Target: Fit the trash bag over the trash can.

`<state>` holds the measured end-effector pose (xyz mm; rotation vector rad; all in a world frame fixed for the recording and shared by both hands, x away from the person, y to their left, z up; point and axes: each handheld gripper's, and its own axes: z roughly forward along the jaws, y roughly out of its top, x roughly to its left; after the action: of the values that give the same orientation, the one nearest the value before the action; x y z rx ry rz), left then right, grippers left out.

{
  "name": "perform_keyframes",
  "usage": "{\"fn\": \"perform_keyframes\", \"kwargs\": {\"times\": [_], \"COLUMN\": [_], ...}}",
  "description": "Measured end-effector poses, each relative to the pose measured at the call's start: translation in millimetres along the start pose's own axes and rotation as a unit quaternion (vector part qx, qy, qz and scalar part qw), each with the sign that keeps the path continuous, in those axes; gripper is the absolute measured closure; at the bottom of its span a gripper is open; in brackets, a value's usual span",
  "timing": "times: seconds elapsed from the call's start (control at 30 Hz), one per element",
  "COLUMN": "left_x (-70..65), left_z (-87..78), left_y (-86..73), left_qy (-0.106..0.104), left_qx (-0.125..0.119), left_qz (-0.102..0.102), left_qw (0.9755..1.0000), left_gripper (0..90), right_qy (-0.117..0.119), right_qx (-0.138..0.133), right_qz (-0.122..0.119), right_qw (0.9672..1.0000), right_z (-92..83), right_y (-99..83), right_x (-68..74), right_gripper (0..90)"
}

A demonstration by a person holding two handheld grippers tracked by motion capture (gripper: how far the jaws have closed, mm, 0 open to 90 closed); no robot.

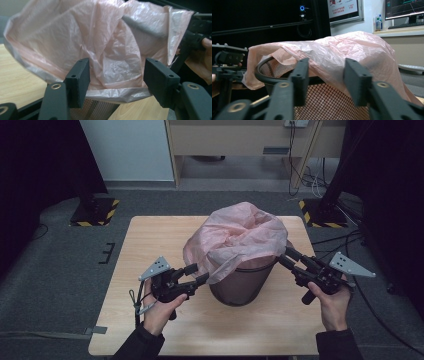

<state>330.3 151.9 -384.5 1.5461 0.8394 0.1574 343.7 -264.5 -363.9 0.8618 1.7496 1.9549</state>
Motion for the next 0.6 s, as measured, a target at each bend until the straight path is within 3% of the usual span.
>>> {"fn": "perform_keyframes", "kwargs": {"times": [0.23, 0.33, 0.4, 0.53, 0.6], "left_x": [0.2, -0.2, 0.2, 1.5, 2.4], "left_z": [3.6, 3.1, 2.0, 1.0, 0.9], "left_y": [-2.4, -2.4, -1.4, -1.1, -1.2], "left_qy": [-0.005, -0.006, -0.005, -0.001, 0.001], "left_qx": [-0.001, -0.002, -0.005, -0.006, -0.006], "left_qz": [-0.001, 0.001, 0.001, 0.000, -0.001], "left_qw": [1.0000, 1.0000, 1.0000, 1.0000, 1.0000], "left_gripper": [37.8, 37.9, 37.9, 37.9, 37.8], "right_qy": [-0.010, -0.009, -0.011, -0.047, -0.059], "right_qx": [-0.012, -0.008, -0.014, -0.046, -0.048], "right_qz": [0.000, 0.003, 0.010, 0.019, 0.027], "right_qw": [0.9999, 0.9999, 0.9998, 0.9977, 0.9968], "right_z": [-1.9, -3.3, -4.6, -5.4, -3.8], "right_y": [-1.8, -0.9, 1.2, 6.1, 7.0], "right_x": [3.1, 3.2, 3.1, -0.5, -3.4], "right_gripper": [84.9, 85.0, 78.6, 50.7, 47.6]}}
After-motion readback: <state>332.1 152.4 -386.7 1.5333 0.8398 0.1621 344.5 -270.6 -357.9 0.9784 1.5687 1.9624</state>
